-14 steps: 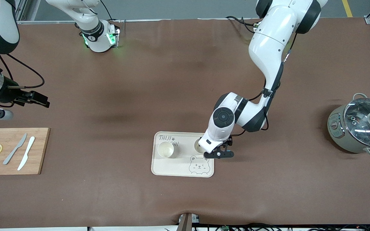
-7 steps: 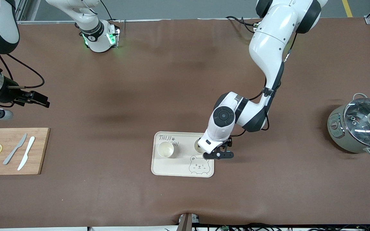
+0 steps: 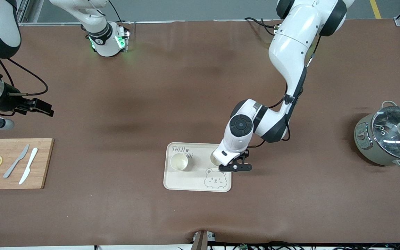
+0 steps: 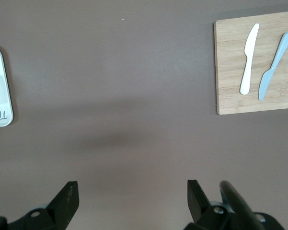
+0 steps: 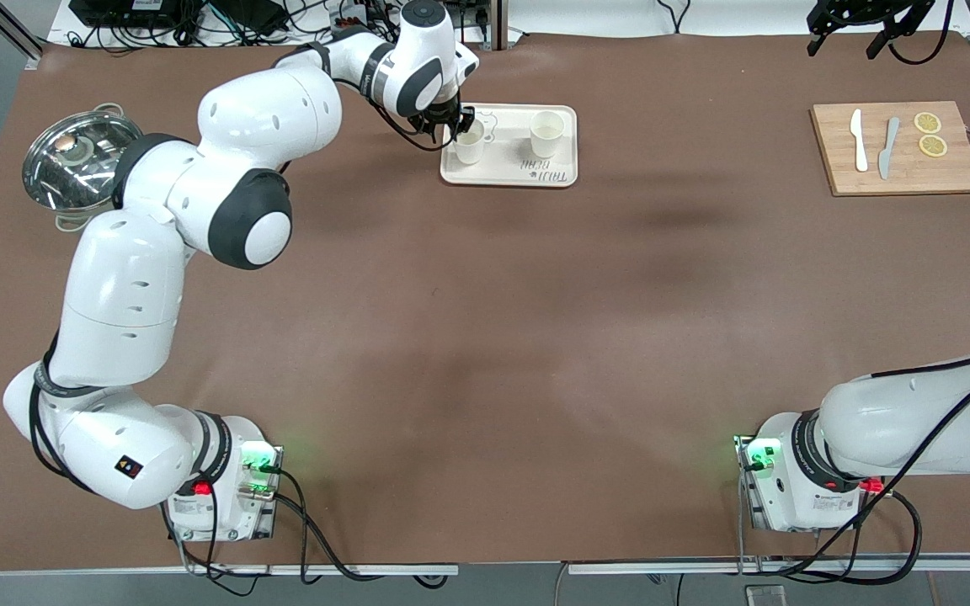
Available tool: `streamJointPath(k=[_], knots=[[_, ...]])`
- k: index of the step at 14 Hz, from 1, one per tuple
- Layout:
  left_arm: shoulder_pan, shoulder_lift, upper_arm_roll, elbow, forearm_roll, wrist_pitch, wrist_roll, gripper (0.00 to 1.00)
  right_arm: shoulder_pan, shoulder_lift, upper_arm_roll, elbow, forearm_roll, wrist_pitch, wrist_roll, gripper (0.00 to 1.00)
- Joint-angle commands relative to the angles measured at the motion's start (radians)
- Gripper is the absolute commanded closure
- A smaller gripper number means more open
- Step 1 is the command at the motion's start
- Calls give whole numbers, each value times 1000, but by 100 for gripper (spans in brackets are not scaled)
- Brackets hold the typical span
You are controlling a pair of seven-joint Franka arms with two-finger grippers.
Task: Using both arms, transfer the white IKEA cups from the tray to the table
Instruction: 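Lift the cup with the left gripper and carry it toward the pot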
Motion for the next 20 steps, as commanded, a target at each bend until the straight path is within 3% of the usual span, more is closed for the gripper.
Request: streamJointPath(k=[1,14,20], knots=[[-6,-17,2,-1,15,-17,-31,100,0,-24,2,-20,-3,5,11,0],[6,-44,-8,-7,10,-19,-47,100,0,-25,2,-20,-3,1,11,0],[52,-176,-8,-7,9,-193,29,100,0,-25,2,-20,-3,2,11,0]])
